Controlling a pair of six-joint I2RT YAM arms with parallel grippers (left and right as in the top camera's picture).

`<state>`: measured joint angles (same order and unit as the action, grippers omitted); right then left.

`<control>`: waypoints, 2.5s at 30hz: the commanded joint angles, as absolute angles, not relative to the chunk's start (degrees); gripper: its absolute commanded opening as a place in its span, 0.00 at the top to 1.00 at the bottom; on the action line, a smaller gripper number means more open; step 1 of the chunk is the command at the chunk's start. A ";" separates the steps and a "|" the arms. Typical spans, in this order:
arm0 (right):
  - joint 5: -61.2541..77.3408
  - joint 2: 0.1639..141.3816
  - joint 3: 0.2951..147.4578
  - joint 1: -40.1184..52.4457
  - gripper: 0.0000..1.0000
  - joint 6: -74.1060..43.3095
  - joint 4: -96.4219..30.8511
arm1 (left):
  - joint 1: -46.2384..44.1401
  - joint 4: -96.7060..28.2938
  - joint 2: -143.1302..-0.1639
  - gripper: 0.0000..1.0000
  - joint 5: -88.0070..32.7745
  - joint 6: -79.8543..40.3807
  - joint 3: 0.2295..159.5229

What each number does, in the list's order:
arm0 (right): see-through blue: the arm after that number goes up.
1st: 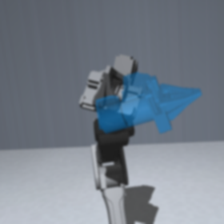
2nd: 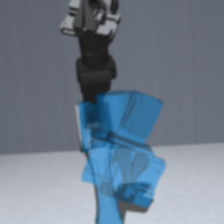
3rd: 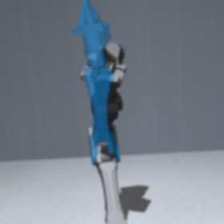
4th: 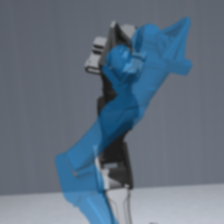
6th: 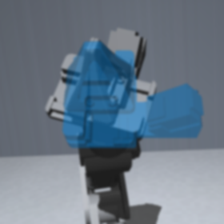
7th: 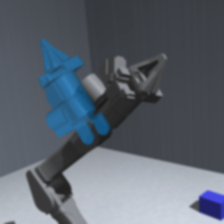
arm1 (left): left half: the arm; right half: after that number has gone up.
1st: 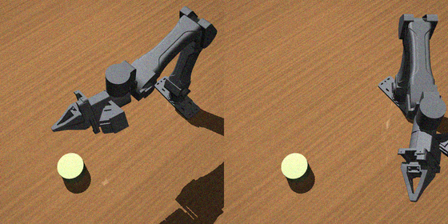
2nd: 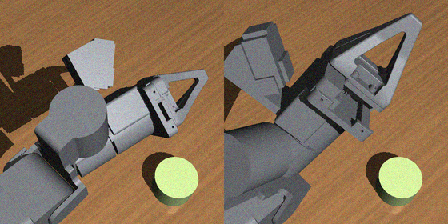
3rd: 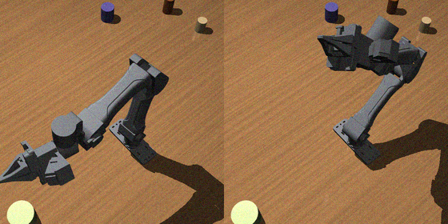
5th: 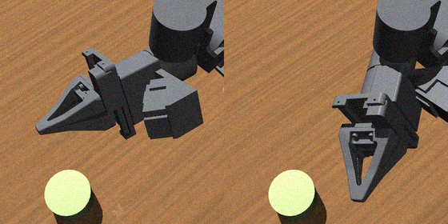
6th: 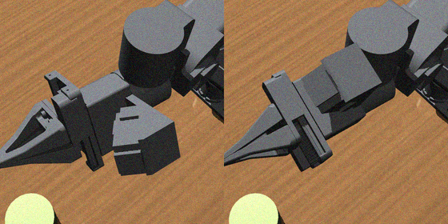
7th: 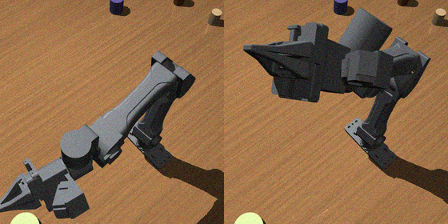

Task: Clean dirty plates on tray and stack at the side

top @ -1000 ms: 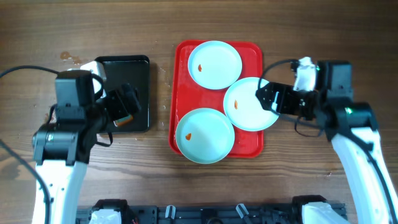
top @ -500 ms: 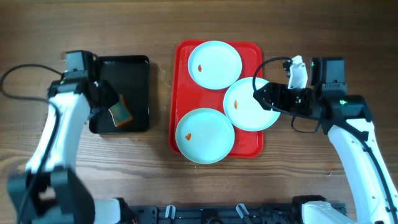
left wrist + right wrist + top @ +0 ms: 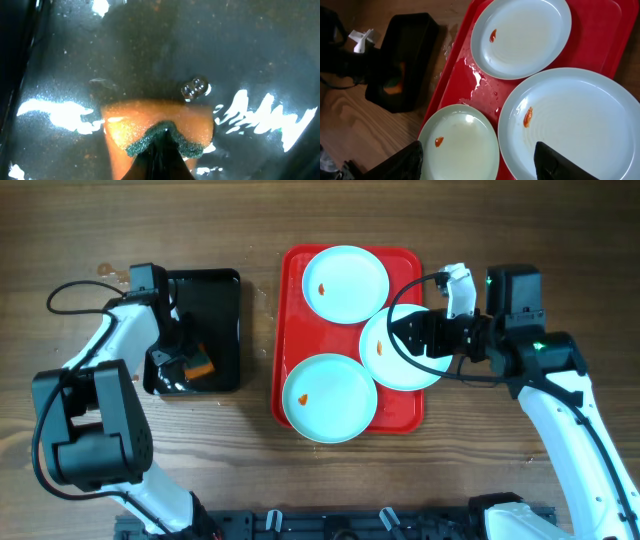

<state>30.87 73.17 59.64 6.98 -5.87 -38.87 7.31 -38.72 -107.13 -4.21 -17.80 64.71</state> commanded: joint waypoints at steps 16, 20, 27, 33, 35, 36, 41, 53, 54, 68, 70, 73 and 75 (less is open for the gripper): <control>29.56 72.16 60.84 7.22 0.27 -4.67 -36.62 | 4.45 -38.20 -104.40 0.71 -6.57 -18.92 57.25; 29.56 72.16 60.84 7.22 0.27 -4.67 -36.64 | 4.36 -37.56 -104.07 0.96 -8.78 -19.84 57.80; 29.56 72.16 60.84 7.22 0.27 -4.69 -36.69 | 1.78 -46.57 -99.59 0.96 -13.58 -13.65 70.96; 29.56 72.16 60.84 7.22 0.27 -4.69 -36.73 | -1.02 -45.60 -100.55 0.70 -0.08 -13.69 66.92; 29.56 72.16 60.84 7.22 0.27 -4.67 -36.69 | -0.97 -43.88 -100.71 0.57 -0.08 -13.72 65.28; 29.56 72.16 60.84 7.22 0.27 -4.69 -36.69 | -0.95 -43.13 -100.73 0.50 -0.08 -13.87 64.49; 29.58 72.16 60.84 7.22 0.27 -4.69 -36.88 | -1.15 -41.32 -100.82 0.51 -2.42 -15.40 63.51; 29.58 72.16 60.84 7.22 0.27 -4.67 -36.84 | -4.99 -33.34 -106.28 0.96 -2.46 -15.40 59.22; 29.58 72.16 60.84 7.22 0.27 -4.69 -36.71 | -4.97 -33.39 -106.13 0.96 -2.46 -15.40 59.31; 13.91 84.99 77.21 10.74 0.35 -6.42 -38.57 | -5.04 -48.31 -100.07 0.96 -0.58 -15.29 74.28; 11.53 92.88 82.56 11.03 0.36 -6.15 -39.90 | -5.04 -48.90 -100.07 0.96 -1.98 -15.42 76.27; 11.11 102.74 87.92 10.85 0.36 -6.13 -39.40 | -5.06 -47.77 -100.07 0.96 -6.17 -17.45 78.06; 11.14 108.44 89.80 10.85 0.36 -5.93 -37.19 | -5.41 -44.36 -100.07 0.96 -11.70 -18.59 78.08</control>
